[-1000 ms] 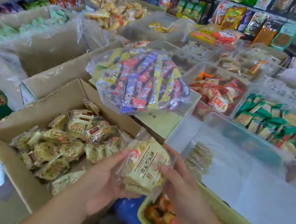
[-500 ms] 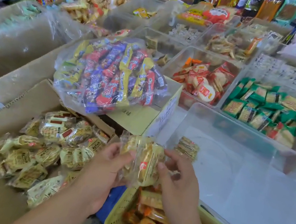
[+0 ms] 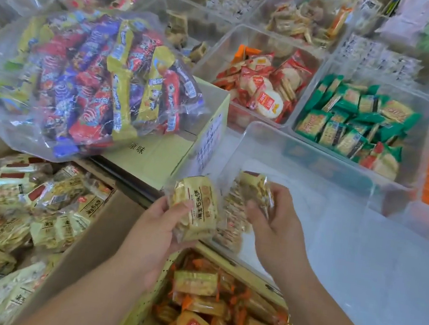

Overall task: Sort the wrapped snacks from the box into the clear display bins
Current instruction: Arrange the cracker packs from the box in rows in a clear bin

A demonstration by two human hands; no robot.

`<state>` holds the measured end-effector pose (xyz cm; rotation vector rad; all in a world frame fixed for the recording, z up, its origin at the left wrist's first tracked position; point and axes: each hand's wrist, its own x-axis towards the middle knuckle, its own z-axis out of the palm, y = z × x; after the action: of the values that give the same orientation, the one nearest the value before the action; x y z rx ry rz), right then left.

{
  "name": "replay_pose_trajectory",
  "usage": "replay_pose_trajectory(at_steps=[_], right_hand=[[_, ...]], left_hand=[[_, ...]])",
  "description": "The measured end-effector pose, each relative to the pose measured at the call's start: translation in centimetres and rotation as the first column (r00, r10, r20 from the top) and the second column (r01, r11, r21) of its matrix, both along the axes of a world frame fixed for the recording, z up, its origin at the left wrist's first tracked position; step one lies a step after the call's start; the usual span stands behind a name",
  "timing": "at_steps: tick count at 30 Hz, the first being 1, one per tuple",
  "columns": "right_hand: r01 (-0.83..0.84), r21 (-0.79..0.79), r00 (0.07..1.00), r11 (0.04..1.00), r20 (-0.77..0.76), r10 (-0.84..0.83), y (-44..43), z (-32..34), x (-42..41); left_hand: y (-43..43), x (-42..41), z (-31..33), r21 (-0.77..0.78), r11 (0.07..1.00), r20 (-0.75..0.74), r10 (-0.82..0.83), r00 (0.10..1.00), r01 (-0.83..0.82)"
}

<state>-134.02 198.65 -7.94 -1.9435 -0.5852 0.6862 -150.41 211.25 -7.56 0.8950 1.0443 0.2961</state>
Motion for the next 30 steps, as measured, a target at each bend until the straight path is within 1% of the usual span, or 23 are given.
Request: replay_pose_trajectory(at_steps=[2, 4, 6, 8, 10, 12, 14, 16, 18, 20, 22, 27, 28, 30], right_hand=[[0.014, -0.072, 0.998, 0.997, 0.06, -0.01, 0.3, -0.9, 2.8], [0.019, -0.131, 0.984, 0.991, 0.179, 0.005, 1.1, -2.1, 5.7], [-0.002, -0.203, 0.953, 0.979, 0.296, 0.064, 2.4, -3.4, 8.4], [-0.042, -0.306, 0.923, 0.951, 0.351, 0.154, 4.2, -5.1, 10.5], [-0.084, -0.425, 0.904, 0.901, 0.347, 0.248, 5.7, -6.8, 12.0], [-0.12, -0.511, 0.892, 0.851, 0.321, 0.318, 7.0, -8.3, 12.5], [-0.186, -0.55, 0.881, 0.814, 0.274, 0.386, 7.8, -9.3, 12.3], [-0.289, -0.561, 0.858, 0.776, 0.208, 0.47, 8.3, -10.2, 11.6], [-0.358, -0.563, 0.841, 0.745, 0.151, 0.519, 8.3, -10.7, 11.0], [-0.367, -0.55, 0.844, 0.75, 0.143, 0.518, 8.0, -11.0, 10.7], [-0.371, -0.55, 0.841, 0.748, 0.143, 0.522, 7.7, -11.1, 10.4], [-0.399, -0.596, 0.834, 0.697, 0.079, 0.546, 7.4, -10.6, 10.6], [-0.391, -0.589, 0.84, 0.707, 0.086, 0.536, 7.3, -10.4, 10.6], [-0.349, -0.541, 0.866, 0.765, 0.124, 0.484, 7.0, -9.8, 10.5]], left_hand=[[0.2, -0.2, -0.6, -0.059, 0.998, 0.014, -0.011, 1.0, 0.012], [0.3, -0.5, -1.1, -0.104, 0.995, 0.04, 0.009, 0.999, -0.004], [0.3, -1.0, -1.5, -0.119, 0.993, 0.063, 0.016, 0.998, -0.009], [0.4, -1.3, -1.6, -0.131, 0.991, 0.083, 0.015, 0.996, -0.004], [0.6, -1.4, -1.6, -0.148, 0.989, 0.1, 0.021, 0.995, -0.006], [0.6, -1.5, -1.5, -0.157, 0.988, 0.116, 0.017, 0.993, 0.002], [0.5, -1.5, -1.5, -0.152, 0.988, 0.133, 0.007, 0.991, 0.013], [0.4, -1.6, -1.5, -0.148, 0.989, 0.148, 0.011, 0.989, 0.011], [0.4, -1.7, -1.4, -0.147, 0.989, 0.157, 0.012, 0.988, 0.011], [0.3, -1.7, -1.3, -0.14, 0.99, 0.161, 0.011, 0.987, 0.011], [0.2, -1.7, -1.2, -0.167, 0.986, 0.173, 0.035, 0.984, -0.006], [0.2, -2.0, -0.6, -0.245, 0.968, 0.196, 0.092, 0.976, -0.043], [0.3, -2.1, -0.4, -0.25, 0.967, 0.198, 0.1, 0.975, -0.048], [0.5, -2.3, -0.1, -0.242, 0.968, 0.2, 0.109, 0.974, -0.059]])
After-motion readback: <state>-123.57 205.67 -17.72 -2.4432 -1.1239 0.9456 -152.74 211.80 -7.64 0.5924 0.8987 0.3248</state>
